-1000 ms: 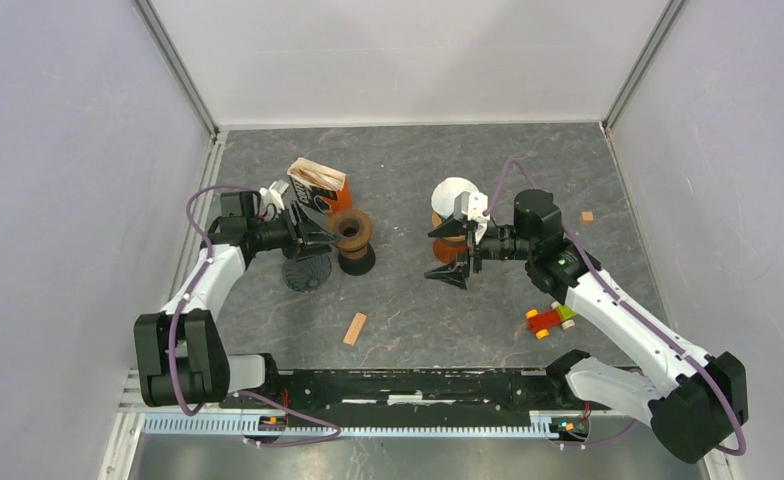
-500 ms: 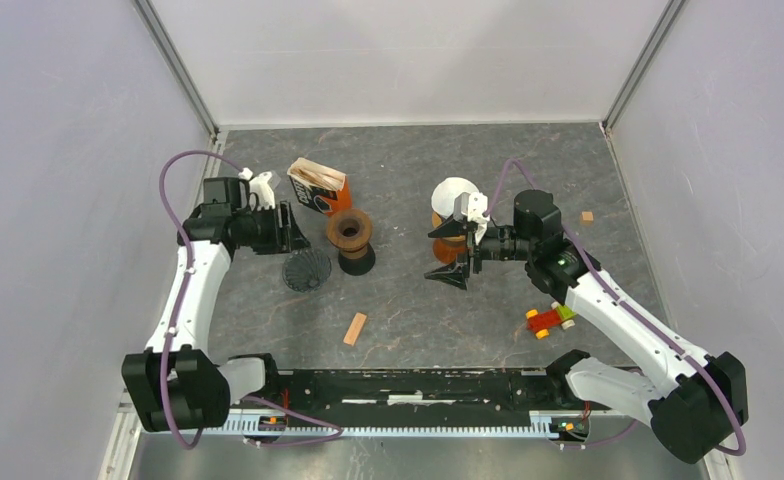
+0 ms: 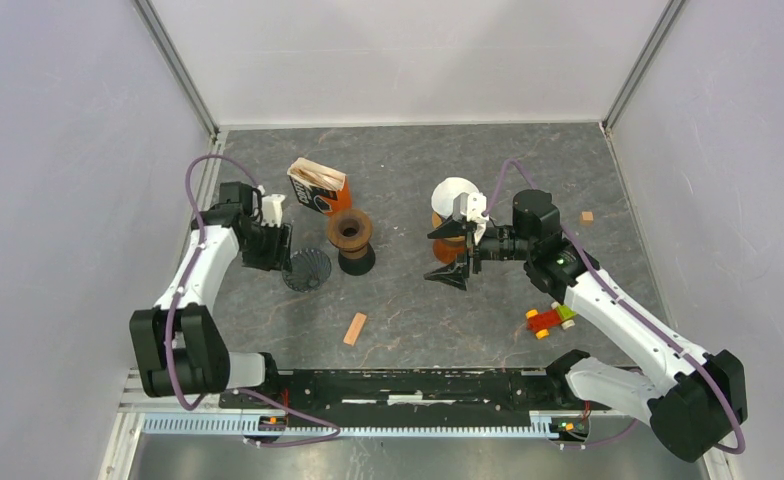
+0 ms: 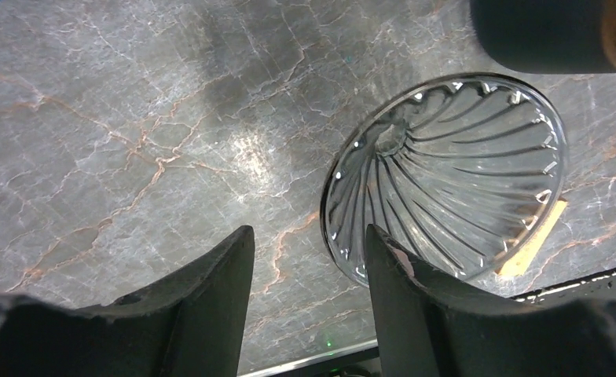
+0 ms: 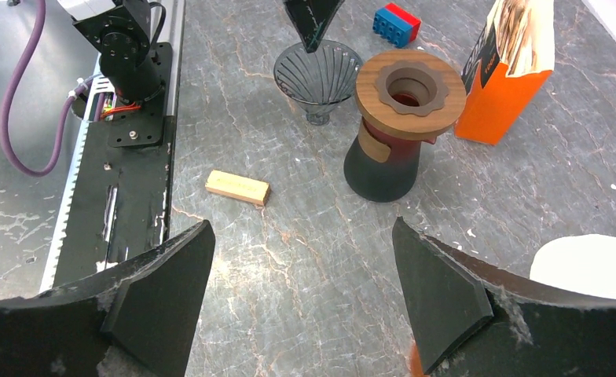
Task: Place the coffee filter in the dripper
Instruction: Pick up the coffee dripper from the center of the board.
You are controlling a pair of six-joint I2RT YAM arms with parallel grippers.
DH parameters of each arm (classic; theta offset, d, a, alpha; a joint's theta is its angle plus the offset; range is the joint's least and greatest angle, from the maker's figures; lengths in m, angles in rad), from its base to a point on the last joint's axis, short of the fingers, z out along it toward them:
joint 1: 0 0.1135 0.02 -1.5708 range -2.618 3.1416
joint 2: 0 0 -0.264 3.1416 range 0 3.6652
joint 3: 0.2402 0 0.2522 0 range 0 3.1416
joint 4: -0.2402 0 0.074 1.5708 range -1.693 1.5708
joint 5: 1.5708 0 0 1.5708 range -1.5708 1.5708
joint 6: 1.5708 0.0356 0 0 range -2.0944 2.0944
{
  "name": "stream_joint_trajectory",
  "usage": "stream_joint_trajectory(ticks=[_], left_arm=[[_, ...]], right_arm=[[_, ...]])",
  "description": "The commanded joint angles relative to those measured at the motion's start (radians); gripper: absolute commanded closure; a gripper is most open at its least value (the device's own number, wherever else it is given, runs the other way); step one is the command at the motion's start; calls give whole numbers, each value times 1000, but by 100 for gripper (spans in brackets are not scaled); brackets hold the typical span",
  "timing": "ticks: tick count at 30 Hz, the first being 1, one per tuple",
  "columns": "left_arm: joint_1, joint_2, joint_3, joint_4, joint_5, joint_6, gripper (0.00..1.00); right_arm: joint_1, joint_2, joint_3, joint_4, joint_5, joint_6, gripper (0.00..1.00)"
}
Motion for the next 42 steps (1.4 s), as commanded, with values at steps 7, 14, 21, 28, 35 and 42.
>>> stream_joint_trajectory(ticks=[7, 14, 21, 28, 35, 42], left_arm=[[3, 131, 32, 29, 70, 50, 56], [4, 198, 60, 12, 128, 60, 66], [4, 166, 140, -84, 115, 109, 98], [4, 116, 414, -414, 193, 193, 98], [-10, 199, 695, -633, 384, 149, 98], [-135, 302, 838, -567, 465, -52, 98]], right_arm=[[-5, -3, -8, 38, -10, -3, 10], [-7, -6, -18, 38, -7, -7, 9], [-10, -6, -18, 38, -1, -9, 9], [-11, 3, -3, 38, 8, -5, 10], [-10, 25, 25, 39, 4, 10, 11], [4, 47, 107, -27, 76, -120, 14]])
